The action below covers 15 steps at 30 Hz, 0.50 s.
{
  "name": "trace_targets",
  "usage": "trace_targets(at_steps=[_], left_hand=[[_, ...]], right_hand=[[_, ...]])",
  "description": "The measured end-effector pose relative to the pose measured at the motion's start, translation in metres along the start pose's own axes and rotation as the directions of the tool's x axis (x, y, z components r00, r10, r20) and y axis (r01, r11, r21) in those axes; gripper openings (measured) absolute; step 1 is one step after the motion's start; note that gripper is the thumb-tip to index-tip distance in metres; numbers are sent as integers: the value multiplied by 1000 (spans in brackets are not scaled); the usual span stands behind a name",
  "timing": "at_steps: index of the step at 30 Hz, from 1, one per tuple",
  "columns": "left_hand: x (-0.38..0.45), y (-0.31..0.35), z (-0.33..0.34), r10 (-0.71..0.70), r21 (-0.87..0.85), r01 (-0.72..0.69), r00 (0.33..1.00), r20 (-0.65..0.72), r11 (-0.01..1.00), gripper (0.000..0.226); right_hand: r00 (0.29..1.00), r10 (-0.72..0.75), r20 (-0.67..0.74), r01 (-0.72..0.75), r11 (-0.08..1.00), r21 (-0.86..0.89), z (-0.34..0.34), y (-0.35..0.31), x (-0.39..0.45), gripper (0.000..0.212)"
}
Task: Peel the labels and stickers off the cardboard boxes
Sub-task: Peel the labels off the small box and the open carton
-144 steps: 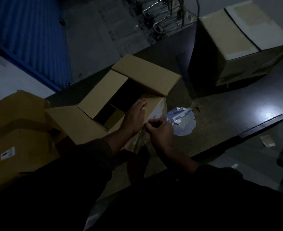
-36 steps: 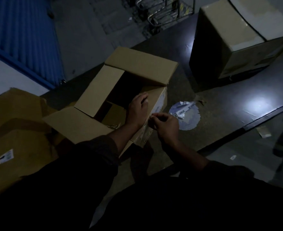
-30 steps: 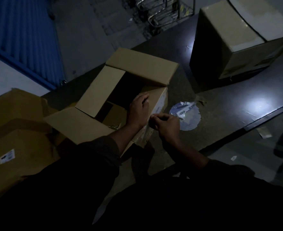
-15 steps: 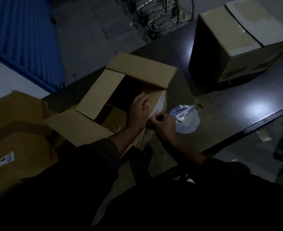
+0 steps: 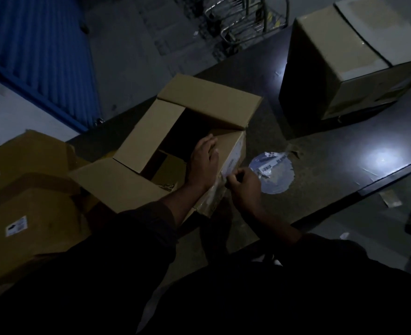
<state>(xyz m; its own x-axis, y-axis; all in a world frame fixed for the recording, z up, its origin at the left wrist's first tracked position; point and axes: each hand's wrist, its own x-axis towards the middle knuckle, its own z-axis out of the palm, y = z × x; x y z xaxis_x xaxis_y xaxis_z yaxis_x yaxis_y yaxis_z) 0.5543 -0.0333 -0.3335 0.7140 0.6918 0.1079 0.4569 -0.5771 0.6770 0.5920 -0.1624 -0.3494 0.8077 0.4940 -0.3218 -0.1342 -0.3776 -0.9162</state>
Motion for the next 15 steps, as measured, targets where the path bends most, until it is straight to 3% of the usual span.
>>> trace_targets(at_steps=[5,15], left_hand=[[0,0,-1,-1,-5,1,1000,3,1000,36],[0,0,0,2,-8,-2,1000,-4,1000,35]], right_hand=[[1000,1,8,-2,989,151,3,-2,-4,7],[996,62,57,-76,959,272,0,-11,-7,7]])
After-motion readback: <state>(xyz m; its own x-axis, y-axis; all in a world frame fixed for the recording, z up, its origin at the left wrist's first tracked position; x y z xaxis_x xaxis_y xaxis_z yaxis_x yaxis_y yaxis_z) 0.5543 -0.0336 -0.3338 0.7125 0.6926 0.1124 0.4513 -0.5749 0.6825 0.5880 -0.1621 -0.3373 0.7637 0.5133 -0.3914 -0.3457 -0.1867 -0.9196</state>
